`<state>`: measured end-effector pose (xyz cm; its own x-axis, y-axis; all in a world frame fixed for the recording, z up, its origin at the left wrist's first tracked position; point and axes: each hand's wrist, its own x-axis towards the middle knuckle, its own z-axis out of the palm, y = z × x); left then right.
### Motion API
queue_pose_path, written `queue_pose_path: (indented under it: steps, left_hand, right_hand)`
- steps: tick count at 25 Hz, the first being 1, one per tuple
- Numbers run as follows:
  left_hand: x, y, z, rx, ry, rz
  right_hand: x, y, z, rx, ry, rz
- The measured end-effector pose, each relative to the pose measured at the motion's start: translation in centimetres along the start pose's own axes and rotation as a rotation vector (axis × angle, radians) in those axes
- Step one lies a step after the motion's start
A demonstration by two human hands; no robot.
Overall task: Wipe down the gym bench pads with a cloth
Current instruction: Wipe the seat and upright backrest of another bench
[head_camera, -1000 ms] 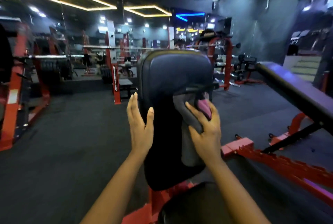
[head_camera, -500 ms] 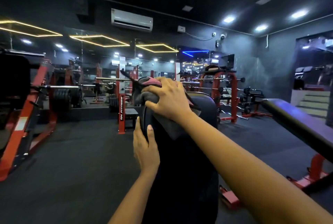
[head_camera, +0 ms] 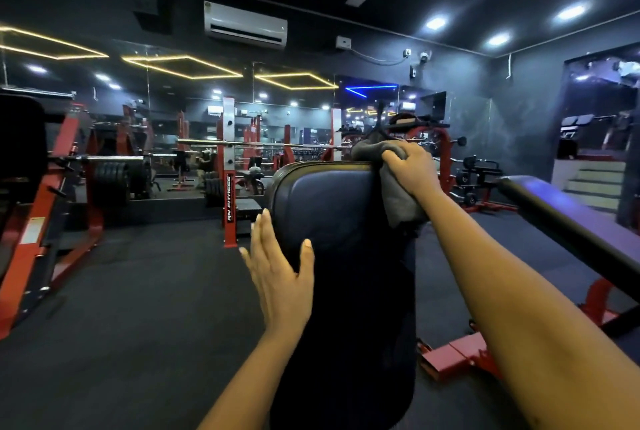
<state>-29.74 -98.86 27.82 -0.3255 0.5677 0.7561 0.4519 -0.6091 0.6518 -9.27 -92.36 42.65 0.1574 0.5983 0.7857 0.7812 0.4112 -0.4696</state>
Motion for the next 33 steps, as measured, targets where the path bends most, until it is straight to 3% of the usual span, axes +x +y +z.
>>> queue_pose_path:
  steps: [4,7,13,21,27,33]
  left_hand:
    - [-2.5,1.2,1.4,0.303,-0.139,0.519]
    - [-4.0,-0.1,3.3,0.501,-0.351,0.726]
    - [-7.8,-5.4,4.4,0.838,-0.621,1.0]
    - [-8.3,-7.7,4.1,0.937,-0.602,1.154]
    - [-8.3,-8.0,4.2,0.91,-0.58,1.168]
    - [-8.3,-7.7,4.4,0.889,-0.57,1.166]
  right_hand:
    - [-4.5,3.6,0.1,0.233,0.12,0.241]
    - [-10.4,6.6,1.9,0.37,0.163,0.434]
    - [-19.9,11.8,5.4,0.443,0.211,0.641]
    - [-28.6,15.7,5.9,0.53,0.178,0.835]
    - [-22.8,15.7,1.4,0.345,0.236,0.445]
    - [-16.1,11.1,4.2,0.313,0.079,0.354]
